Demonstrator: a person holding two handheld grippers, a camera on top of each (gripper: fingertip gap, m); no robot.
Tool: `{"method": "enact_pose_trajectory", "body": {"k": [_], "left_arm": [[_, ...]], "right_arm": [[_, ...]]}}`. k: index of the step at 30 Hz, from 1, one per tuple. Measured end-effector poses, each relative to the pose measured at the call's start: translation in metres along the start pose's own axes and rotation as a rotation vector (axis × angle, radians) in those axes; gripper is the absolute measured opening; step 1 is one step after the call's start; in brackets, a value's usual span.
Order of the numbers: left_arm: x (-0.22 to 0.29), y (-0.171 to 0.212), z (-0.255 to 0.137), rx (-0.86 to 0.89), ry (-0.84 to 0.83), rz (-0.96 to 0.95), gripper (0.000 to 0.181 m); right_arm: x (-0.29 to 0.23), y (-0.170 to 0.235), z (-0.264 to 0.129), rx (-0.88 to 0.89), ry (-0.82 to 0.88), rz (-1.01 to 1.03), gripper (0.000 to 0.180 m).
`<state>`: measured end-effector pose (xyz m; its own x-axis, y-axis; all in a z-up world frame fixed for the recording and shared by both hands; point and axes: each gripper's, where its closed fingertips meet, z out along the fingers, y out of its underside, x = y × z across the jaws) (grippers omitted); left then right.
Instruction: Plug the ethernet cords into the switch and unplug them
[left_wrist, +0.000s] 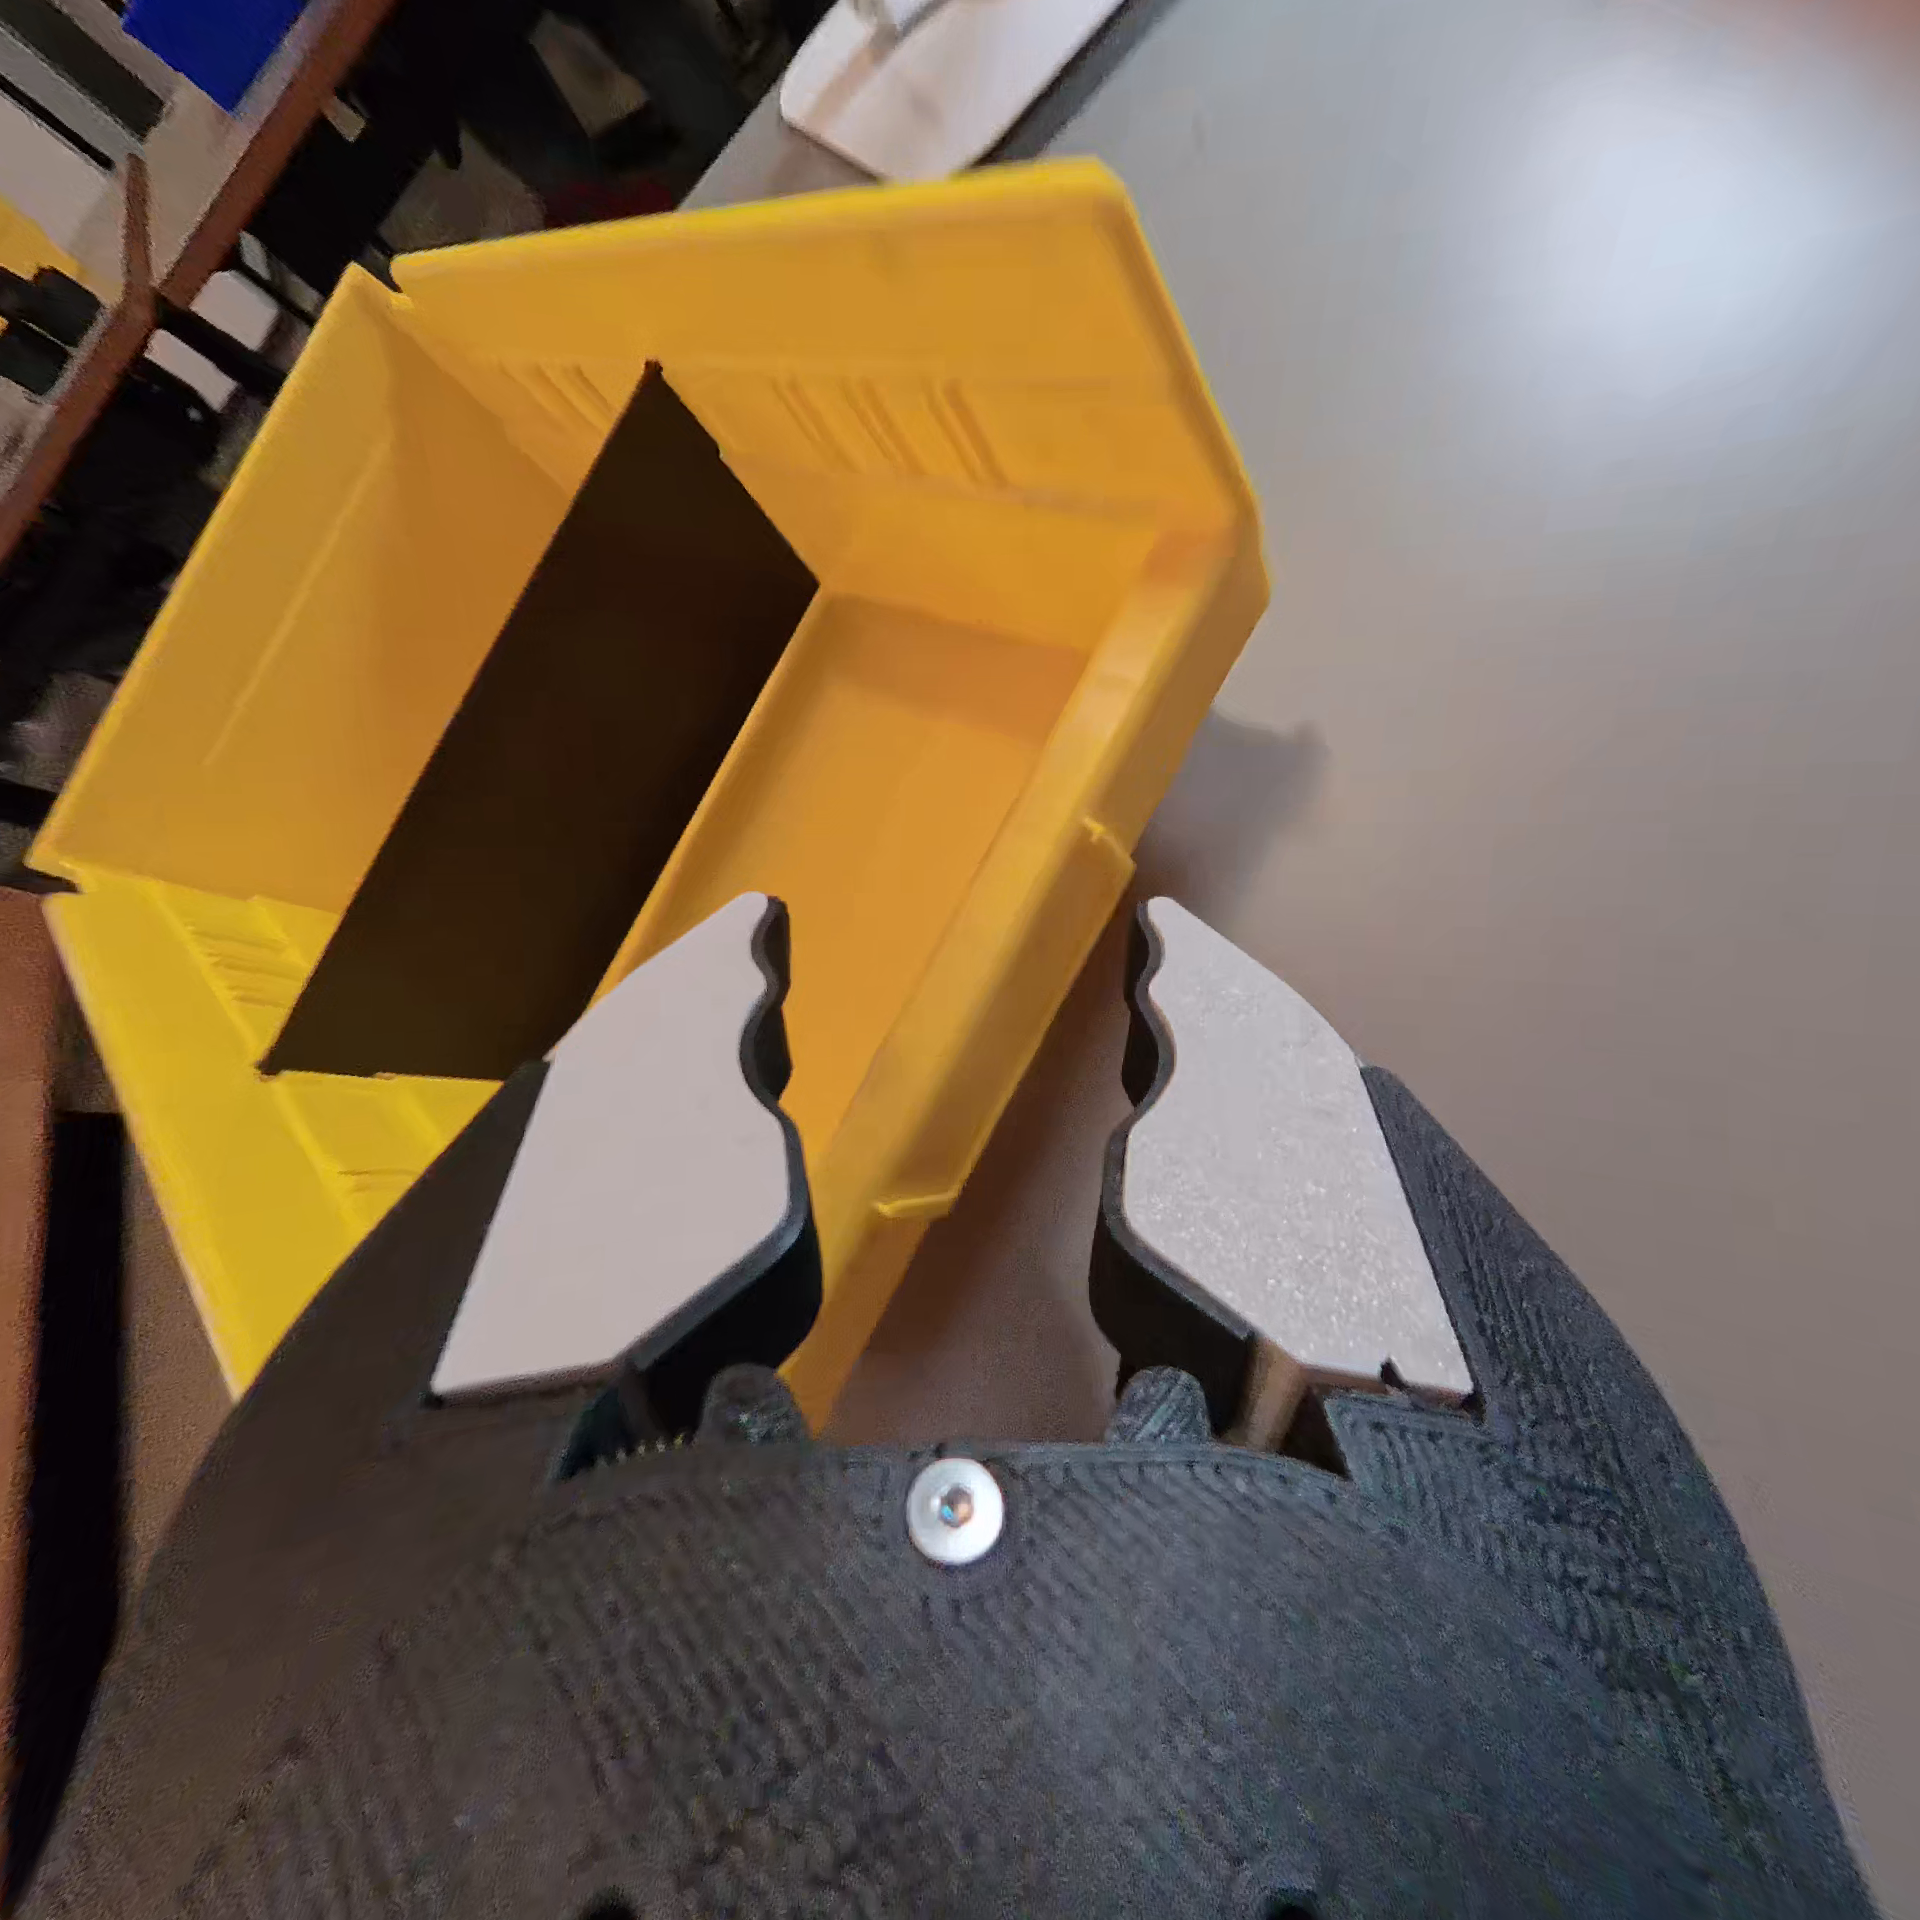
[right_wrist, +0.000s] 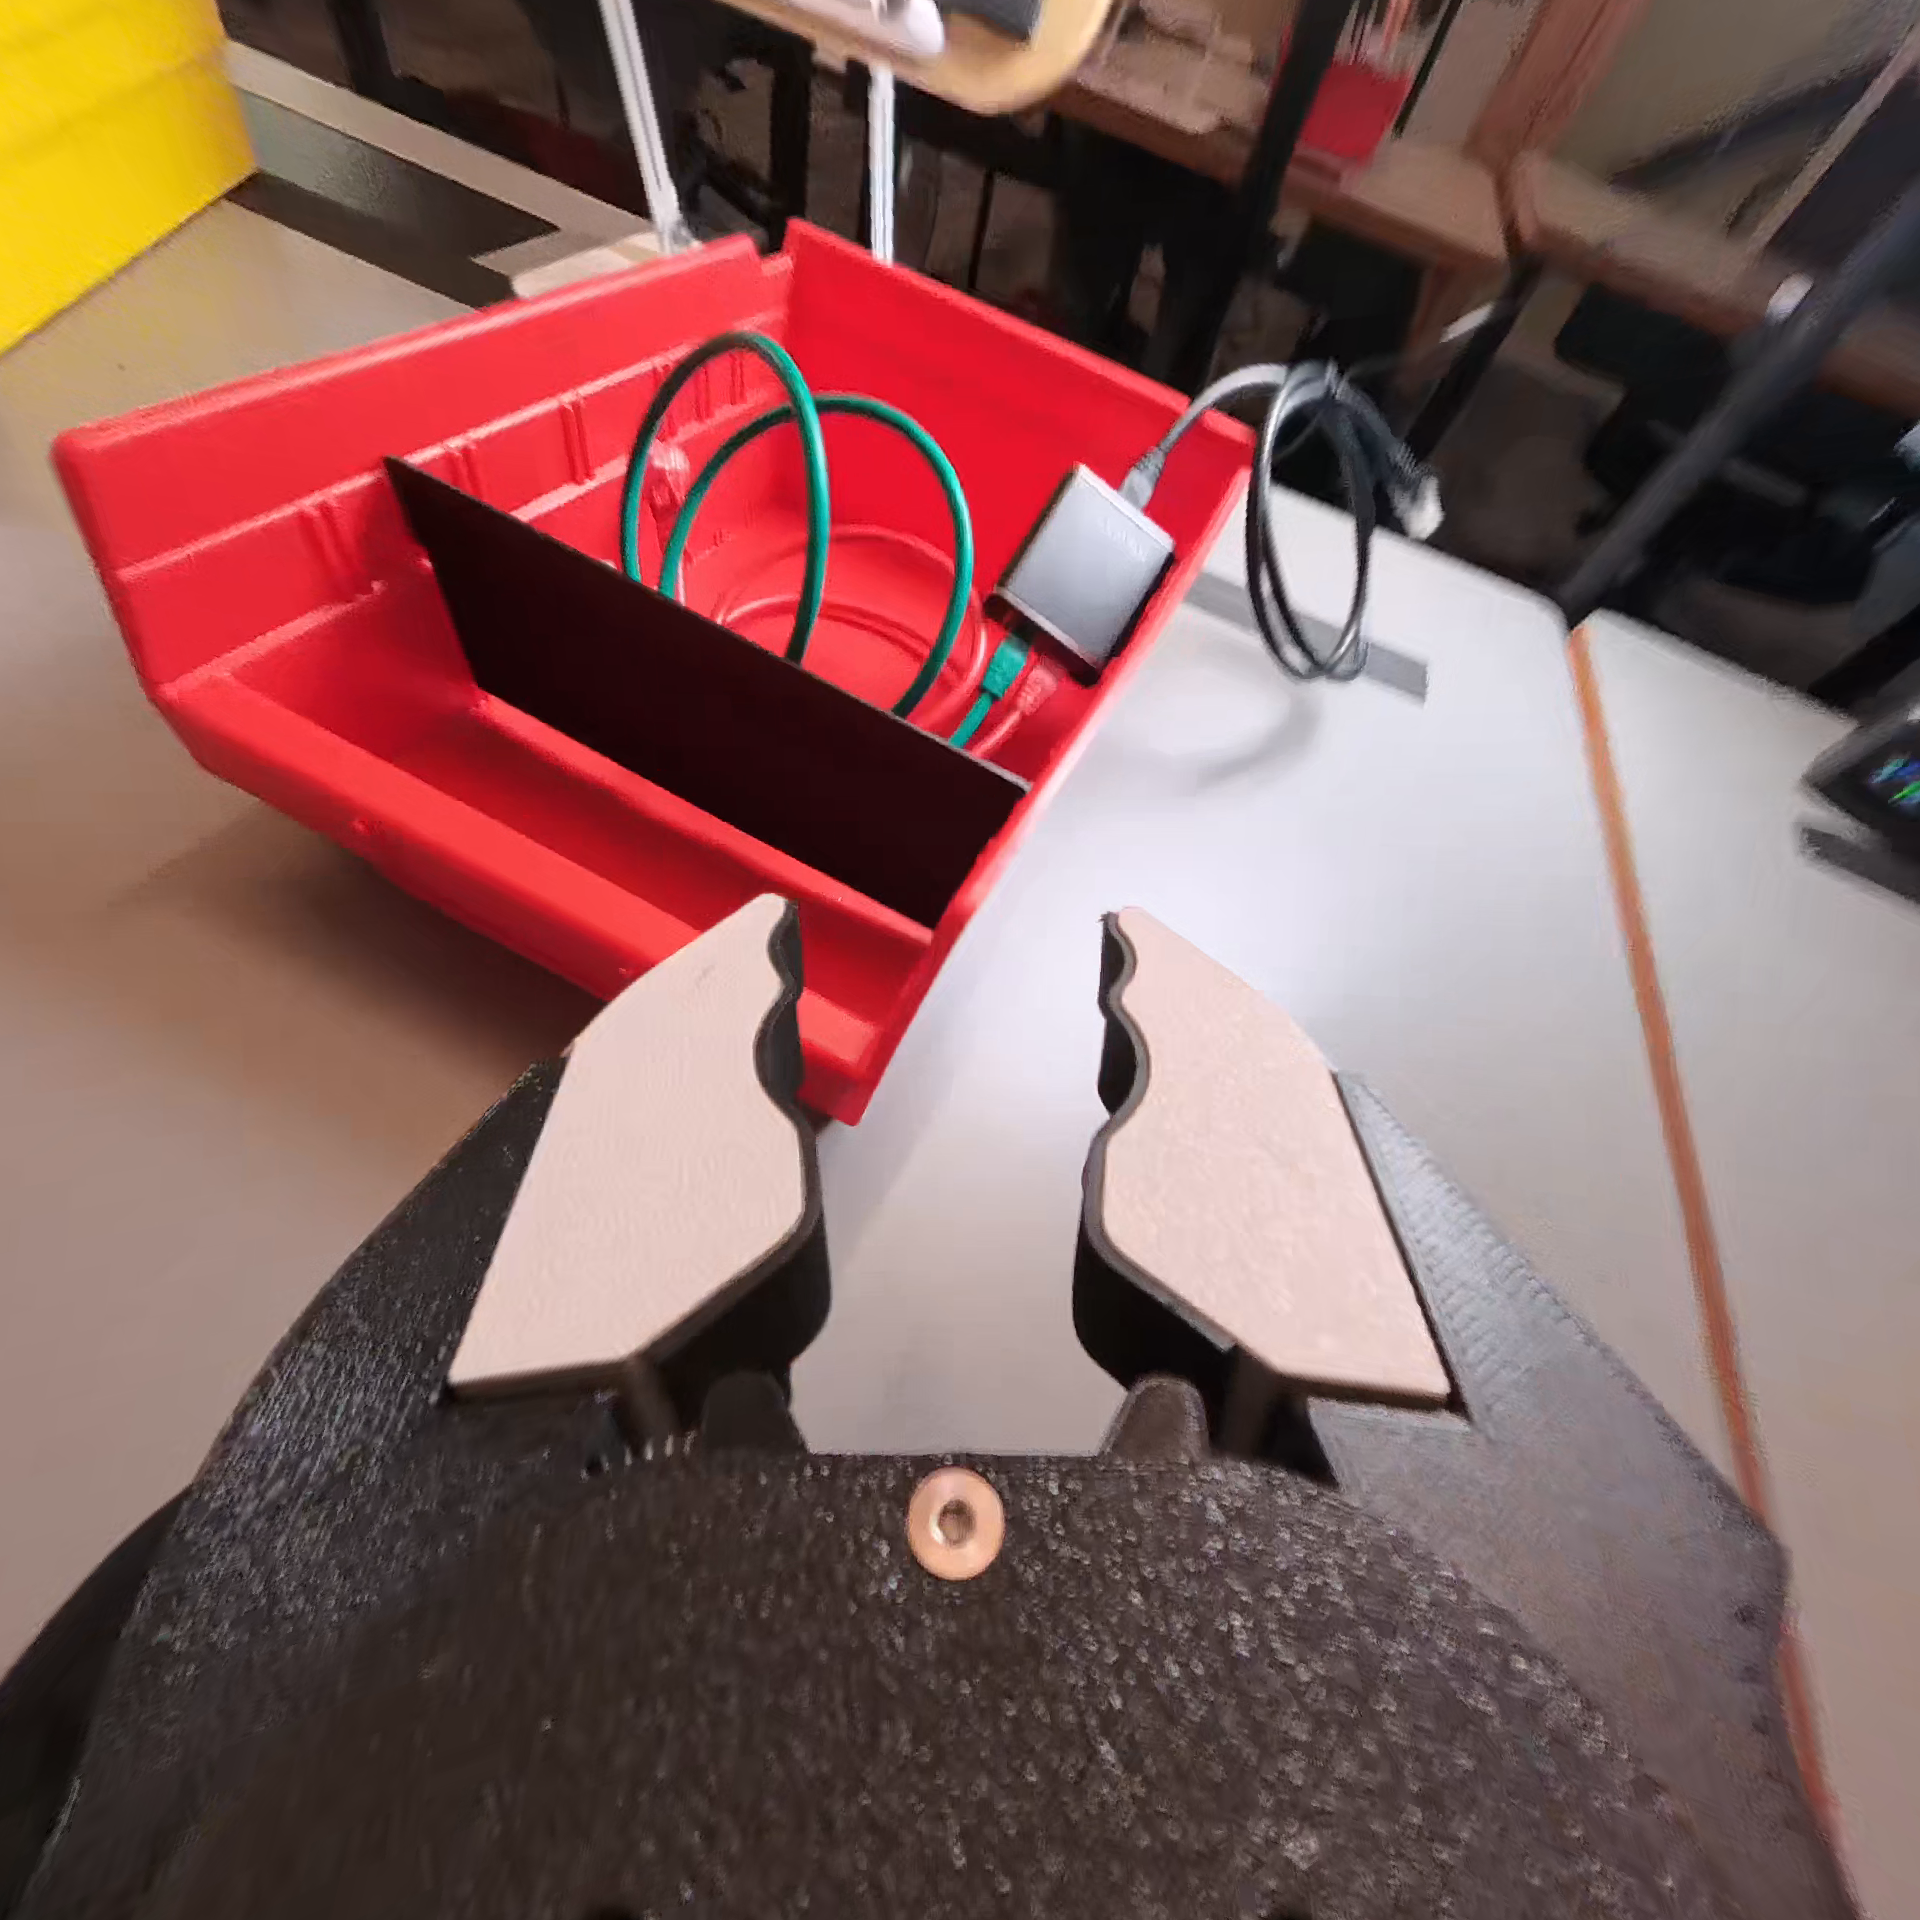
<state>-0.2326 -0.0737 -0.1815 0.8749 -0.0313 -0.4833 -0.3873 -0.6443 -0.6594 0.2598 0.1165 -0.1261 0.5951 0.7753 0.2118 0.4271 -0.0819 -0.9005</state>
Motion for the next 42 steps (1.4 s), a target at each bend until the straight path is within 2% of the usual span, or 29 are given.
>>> {"method": "enact_pose_trajectory", "body": {"k": [5, 10, 29, 36, 40, 42], "left_arm": [[0.007, 0.016, 0.031, -0.127, 0.032, 0.145, 0.05], [0.021, 0.004, 0.037, -0.088, 0.019, 0.305, 0.036], [0.165, -0.089, 0.02, 0.202, 0.257, 0.58, 0.038], [0.17, -0.118, 0.044, 0.263, 0.239, 0.568, 0.042], [0.167, -0.133, 0.031, 0.398, 0.287, 0.381, 0.055], [0.169, -0.149, 0.008, 0.495, 0.329, 0.24, 0.048]], "right_arm": [[0.0, 0.014, 0.035, -0.044, -0.072, 0.157, 0.057], [0.002, 0.02, 0.045, -0.034, -0.028, 0.157, 0.048], [-0.01, 0.029, 0.055, -0.044, -0.062, 0.158, 0.048], [-0.01, 0.03, 0.055, -0.032, -0.069, 0.165, 0.048], [-0.009, 0.032, 0.055, -0.026, -0.066, 0.166, 0.047], [-0.009, 0.032, 0.055, -0.025, -0.064, 0.168, 0.046]]}}
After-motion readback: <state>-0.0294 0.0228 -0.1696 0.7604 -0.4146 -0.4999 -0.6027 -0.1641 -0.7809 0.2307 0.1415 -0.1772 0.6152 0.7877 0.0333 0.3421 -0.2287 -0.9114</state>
